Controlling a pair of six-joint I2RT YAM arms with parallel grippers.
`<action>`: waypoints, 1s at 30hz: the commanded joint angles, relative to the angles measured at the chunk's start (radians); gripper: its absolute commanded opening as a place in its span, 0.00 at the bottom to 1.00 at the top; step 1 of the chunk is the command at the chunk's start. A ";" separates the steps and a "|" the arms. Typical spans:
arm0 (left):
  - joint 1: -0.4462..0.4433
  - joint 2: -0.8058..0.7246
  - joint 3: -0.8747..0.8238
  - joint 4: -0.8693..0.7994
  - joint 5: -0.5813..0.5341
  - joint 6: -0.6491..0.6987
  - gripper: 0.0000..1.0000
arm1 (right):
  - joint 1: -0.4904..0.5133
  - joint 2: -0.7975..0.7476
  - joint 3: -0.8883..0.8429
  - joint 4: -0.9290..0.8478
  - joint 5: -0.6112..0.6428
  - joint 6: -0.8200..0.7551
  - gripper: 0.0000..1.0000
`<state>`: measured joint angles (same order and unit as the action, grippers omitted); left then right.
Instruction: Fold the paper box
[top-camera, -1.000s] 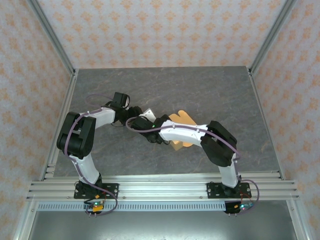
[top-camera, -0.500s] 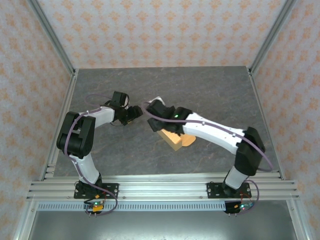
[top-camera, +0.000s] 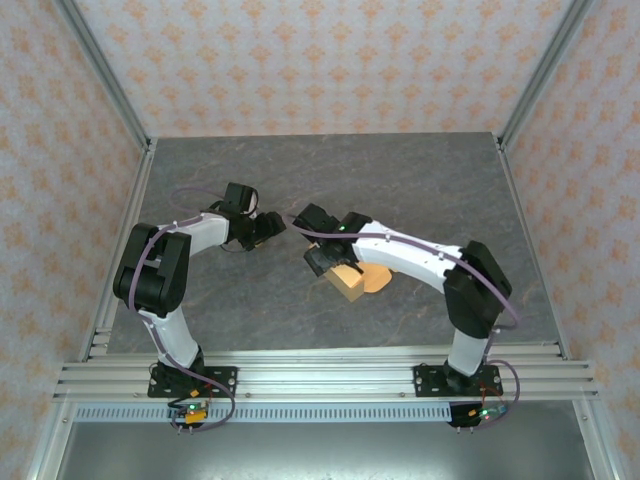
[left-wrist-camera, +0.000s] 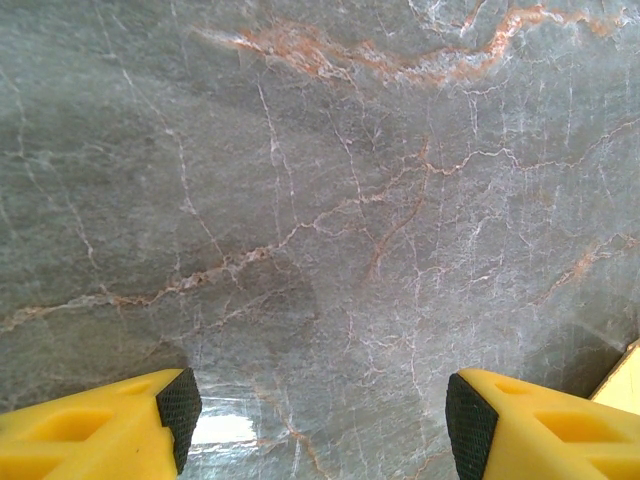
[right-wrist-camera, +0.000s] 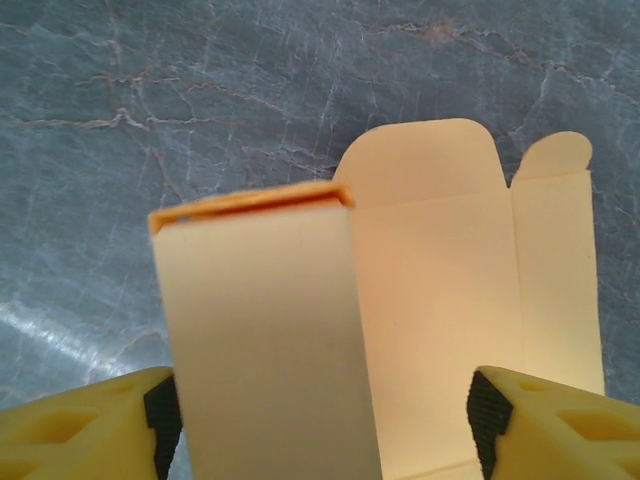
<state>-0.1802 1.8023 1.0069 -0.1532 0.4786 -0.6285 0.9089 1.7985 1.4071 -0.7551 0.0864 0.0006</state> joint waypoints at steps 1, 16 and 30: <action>0.016 0.002 -0.003 -0.045 -0.056 0.022 0.70 | 0.002 0.047 0.047 0.040 0.021 -0.032 0.73; 0.037 0.016 -0.039 0.001 -0.054 -0.010 0.70 | 0.223 0.059 -0.236 0.410 0.639 -0.476 0.57; 0.055 -0.012 -0.064 0.021 -0.013 -0.008 0.70 | 0.321 -0.119 -0.405 0.511 0.568 -0.420 0.83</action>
<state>-0.1539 1.7977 0.9783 -0.1120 0.5106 -0.6395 1.2114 1.8133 1.0229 -0.2424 0.7258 -0.4870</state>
